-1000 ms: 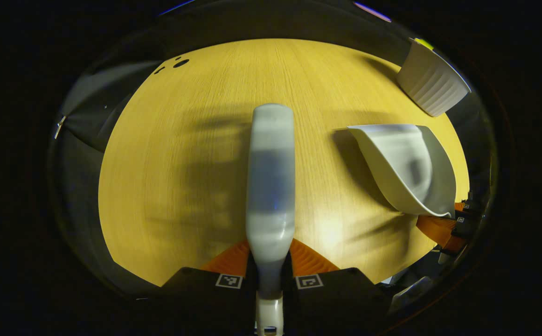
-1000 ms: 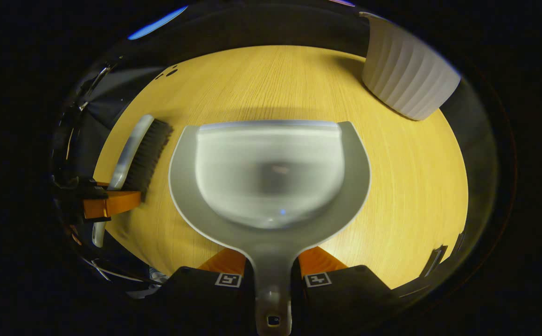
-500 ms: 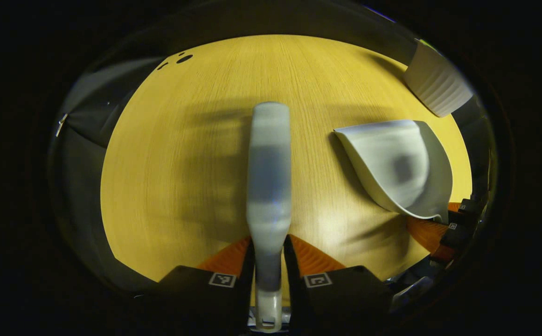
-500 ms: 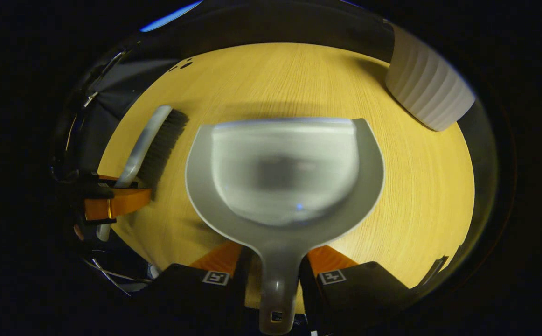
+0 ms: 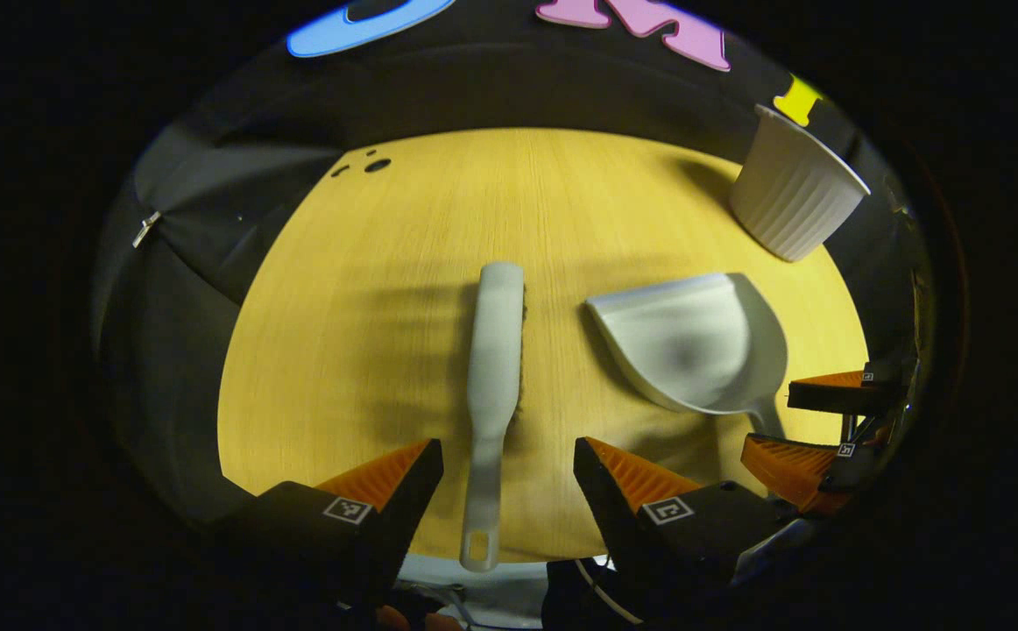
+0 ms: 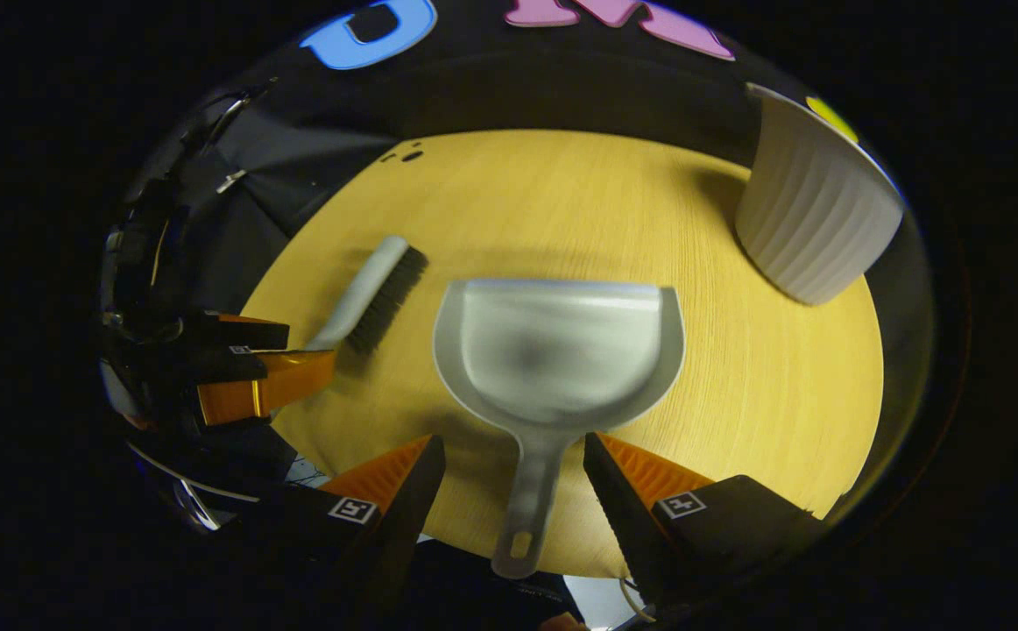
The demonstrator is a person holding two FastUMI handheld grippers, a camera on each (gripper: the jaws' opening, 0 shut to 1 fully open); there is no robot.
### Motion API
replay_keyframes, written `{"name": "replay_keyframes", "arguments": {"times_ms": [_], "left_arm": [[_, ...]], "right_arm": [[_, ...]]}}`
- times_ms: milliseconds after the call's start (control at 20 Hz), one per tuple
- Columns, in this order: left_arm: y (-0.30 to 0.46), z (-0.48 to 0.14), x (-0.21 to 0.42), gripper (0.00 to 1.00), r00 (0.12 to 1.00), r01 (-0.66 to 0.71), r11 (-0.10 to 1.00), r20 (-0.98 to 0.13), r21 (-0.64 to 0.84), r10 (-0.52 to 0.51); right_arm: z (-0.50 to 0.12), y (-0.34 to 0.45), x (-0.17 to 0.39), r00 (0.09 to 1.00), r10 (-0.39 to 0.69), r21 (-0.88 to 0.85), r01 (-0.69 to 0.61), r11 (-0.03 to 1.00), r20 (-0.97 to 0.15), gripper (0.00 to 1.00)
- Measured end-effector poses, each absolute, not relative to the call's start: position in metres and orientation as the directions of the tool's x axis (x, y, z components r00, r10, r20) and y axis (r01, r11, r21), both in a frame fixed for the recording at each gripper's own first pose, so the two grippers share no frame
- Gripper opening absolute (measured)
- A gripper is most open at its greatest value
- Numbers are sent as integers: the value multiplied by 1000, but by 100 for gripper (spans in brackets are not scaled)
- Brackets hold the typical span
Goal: Pick up the small broom and dustpan from the desktop, sweep the trash into the dustpan with the broom, and then empty the trash into the garbage bin.
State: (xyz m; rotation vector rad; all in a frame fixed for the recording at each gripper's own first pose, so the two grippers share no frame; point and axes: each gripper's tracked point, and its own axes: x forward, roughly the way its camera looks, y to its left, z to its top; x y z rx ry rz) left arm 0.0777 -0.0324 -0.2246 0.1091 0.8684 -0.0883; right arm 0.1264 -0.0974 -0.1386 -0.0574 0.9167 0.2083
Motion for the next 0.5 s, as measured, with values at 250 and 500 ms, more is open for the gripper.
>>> {"name": "replay_keyframes", "arguments": {"times_ms": [250, 500], "left_arm": [[-49, -133, 67, 96, 860, 95, 990, -510, 103, -30], [-59, -33, 35, 98, 980, 6, 995, -198, 99, 14]], "right_arm": [[-35, -110, 154, 816, 198, -1, -237, 972, -543, 99], [50, -127, 162, 941, 167, 58, -157, 986, -295, 99]]}}
